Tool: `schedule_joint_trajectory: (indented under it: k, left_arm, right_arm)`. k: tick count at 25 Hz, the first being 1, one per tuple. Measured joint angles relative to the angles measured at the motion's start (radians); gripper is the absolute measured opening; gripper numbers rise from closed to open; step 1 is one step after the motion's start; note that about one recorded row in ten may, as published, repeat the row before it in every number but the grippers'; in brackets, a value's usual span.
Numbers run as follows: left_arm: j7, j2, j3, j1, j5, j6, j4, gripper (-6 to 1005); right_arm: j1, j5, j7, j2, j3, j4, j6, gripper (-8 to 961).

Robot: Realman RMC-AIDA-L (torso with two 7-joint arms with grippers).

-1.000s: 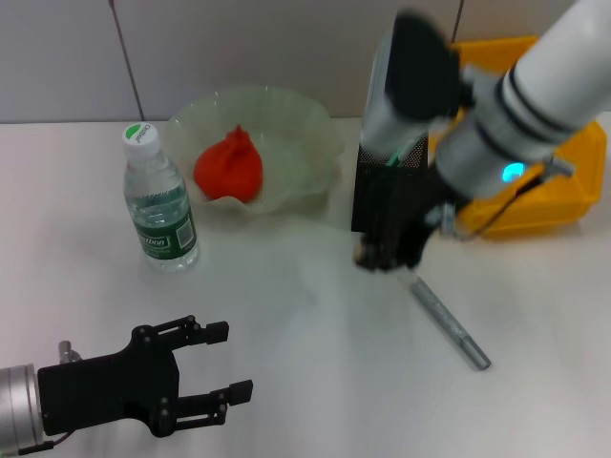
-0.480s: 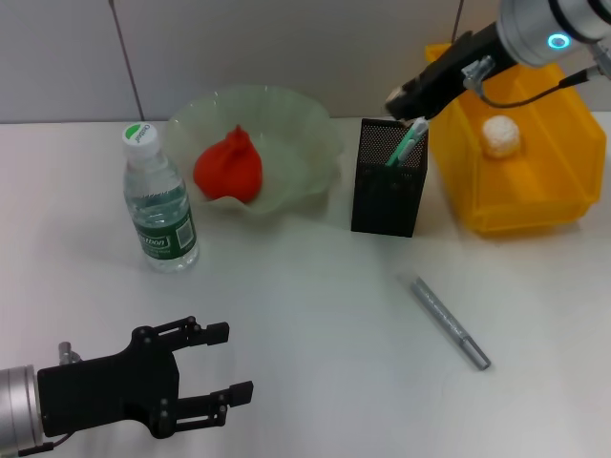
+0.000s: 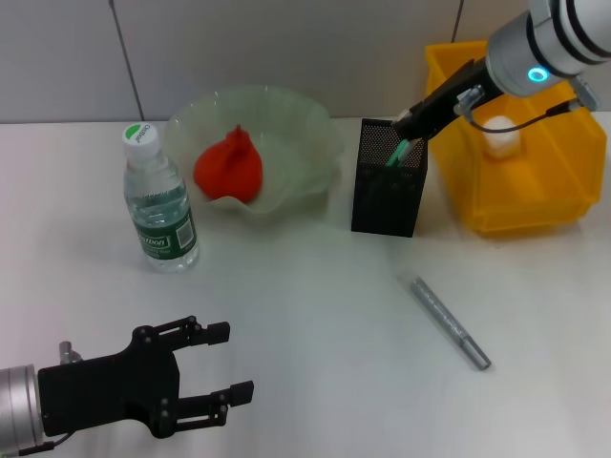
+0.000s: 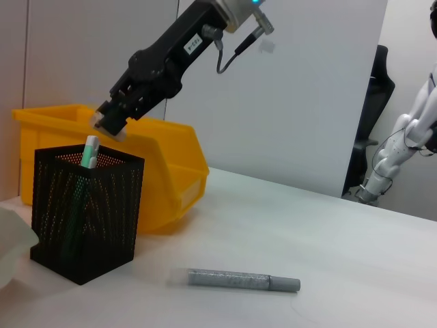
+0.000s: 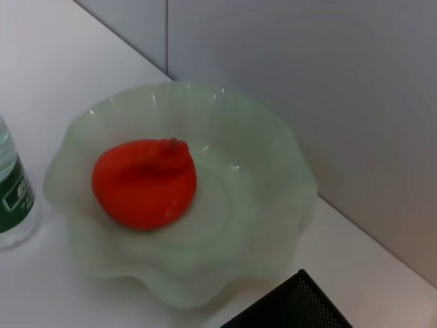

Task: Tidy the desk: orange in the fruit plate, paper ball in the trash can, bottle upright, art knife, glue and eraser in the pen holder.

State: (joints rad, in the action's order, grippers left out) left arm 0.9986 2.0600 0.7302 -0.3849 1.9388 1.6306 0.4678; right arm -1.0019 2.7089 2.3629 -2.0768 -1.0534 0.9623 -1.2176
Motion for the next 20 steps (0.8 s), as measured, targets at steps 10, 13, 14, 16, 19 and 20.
schedule_joint_trajectory:
  k: [10,13,14,16,19,20]
  left_arm:
    - [0.0,0.0,0.0,0.001,-0.001,0.0,0.0,788]
    - [0.0,0.0,0.0,0.002,-0.001,0.0,0.0,788]
    - [0.0,0.0,0.0,0.003,-0.002,0.0,0.0,788]
    - [0.0,0.0,0.0,0.003,-0.002,0.0,0.0,788]
    - [0.0,0.0,0.0,0.003,-0.002,0.0,0.0,788]
    - [0.003,0.0,0.0,0.004,-0.002,0.0,0.0,788]
  right_arm:
    - [-0.001,-0.004,0.001,-0.003,-0.026,-0.027,0.026,318]
    - [0.002,-0.015,0.002,-0.003,-0.027,-0.022,0.029,556]
    - [0.005,-0.028,0.002,-0.003,-0.026,-0.016,0.027,566]
    - [0.012,-0.067,0.004,-0.003,-0.02,0.009,0.008,587]
    - [0.034,-0.128,0.022,-0.002,-0.014,0.085,-0.065,608]
    - [0.041,-0.142,0.033,-0.001,-0.013,0.119,-0.096,607]
